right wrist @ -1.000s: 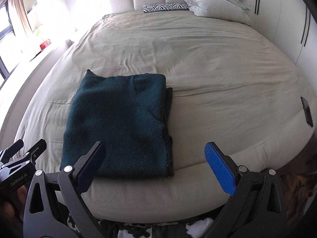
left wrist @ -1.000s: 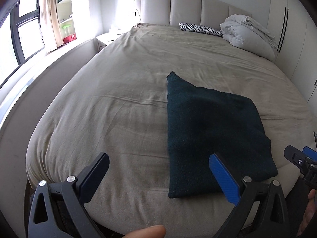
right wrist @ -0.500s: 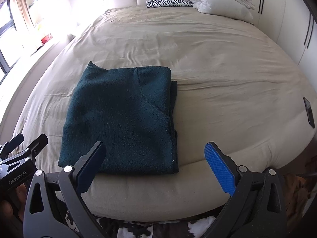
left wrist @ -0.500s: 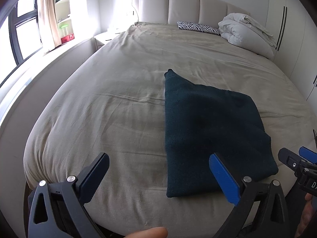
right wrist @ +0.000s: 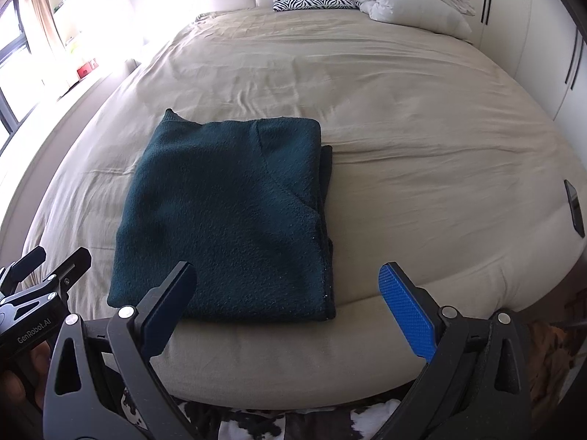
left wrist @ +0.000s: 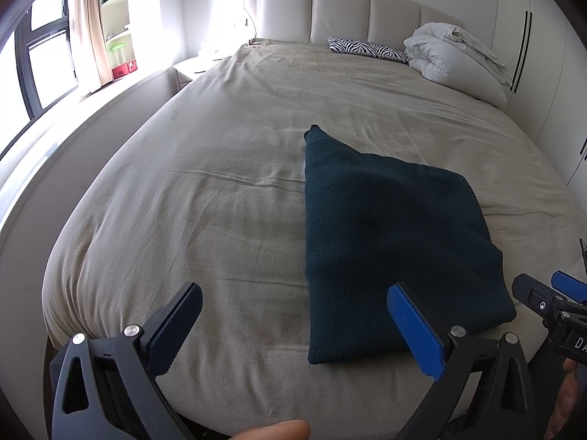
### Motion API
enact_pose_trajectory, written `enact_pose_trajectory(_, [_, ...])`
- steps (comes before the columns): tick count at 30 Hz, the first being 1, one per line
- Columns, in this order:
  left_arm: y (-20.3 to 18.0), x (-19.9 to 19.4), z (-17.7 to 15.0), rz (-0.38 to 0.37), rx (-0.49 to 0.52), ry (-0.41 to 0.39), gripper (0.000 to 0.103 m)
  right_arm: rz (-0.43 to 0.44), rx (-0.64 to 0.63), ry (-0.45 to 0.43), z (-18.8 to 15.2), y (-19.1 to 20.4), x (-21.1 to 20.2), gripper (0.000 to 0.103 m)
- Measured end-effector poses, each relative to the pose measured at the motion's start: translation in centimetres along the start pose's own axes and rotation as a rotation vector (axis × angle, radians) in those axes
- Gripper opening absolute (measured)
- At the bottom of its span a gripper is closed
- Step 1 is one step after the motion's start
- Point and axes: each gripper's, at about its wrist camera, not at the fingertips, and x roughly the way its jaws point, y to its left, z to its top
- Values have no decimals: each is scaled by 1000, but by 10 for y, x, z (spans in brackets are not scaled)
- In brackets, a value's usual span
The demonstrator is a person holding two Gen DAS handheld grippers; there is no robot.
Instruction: Fold small clothes
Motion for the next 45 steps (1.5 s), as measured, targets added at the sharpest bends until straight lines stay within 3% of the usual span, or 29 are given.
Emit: enact_pose_trajectory(45, [0, 5, -2, -7, 5, 6, 103, 0, 2, 3, -4, 4, 1, 101])
